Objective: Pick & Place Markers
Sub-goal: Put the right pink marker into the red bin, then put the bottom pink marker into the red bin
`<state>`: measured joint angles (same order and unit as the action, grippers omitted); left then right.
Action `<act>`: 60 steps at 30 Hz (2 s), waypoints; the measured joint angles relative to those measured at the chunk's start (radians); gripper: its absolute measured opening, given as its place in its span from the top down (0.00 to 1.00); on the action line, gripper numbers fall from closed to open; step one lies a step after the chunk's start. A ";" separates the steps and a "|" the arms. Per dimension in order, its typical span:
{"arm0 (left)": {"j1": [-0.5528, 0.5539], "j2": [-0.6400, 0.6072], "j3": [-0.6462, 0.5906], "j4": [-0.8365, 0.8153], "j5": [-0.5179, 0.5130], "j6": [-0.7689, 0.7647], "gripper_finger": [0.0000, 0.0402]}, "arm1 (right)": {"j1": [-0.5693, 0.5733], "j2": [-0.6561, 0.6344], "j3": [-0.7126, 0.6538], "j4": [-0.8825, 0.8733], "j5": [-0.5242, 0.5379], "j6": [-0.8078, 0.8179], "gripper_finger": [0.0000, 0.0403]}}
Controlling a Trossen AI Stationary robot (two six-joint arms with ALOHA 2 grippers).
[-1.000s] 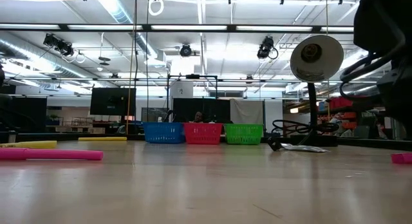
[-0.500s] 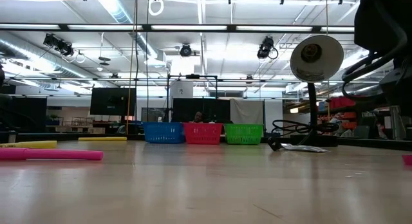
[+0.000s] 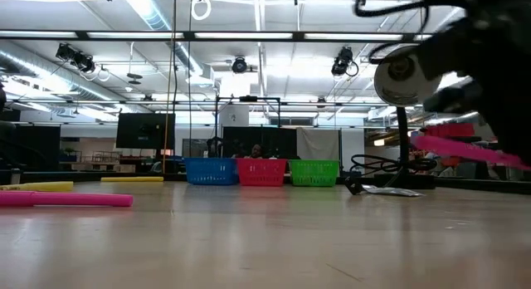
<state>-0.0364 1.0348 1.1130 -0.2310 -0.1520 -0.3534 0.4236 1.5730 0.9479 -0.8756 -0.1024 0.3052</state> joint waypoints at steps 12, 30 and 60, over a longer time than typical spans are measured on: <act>0.000 0.000 0.000 0.000 0.000 0.000 0.31 | -0.196 0.000 0.172 -0.031 0.001 0.534 0.99; 0.000 0.000 0.000 0.000 0.000 0.001 0.31 | -0.315 0.000 0.204 -0.085 -0.012 0.973 0.99; 0.000 0.000 0.000 0.000 0.000 0.000 0.31 | -0.575 -0.002 0.395 -0.016 -0.006 0.600 1.00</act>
<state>-0.0368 1.0348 1.1130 -0.2306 -0.1524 -0.3531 -0.1512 1.5711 1.3430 -0.8913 -0.1088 0.9048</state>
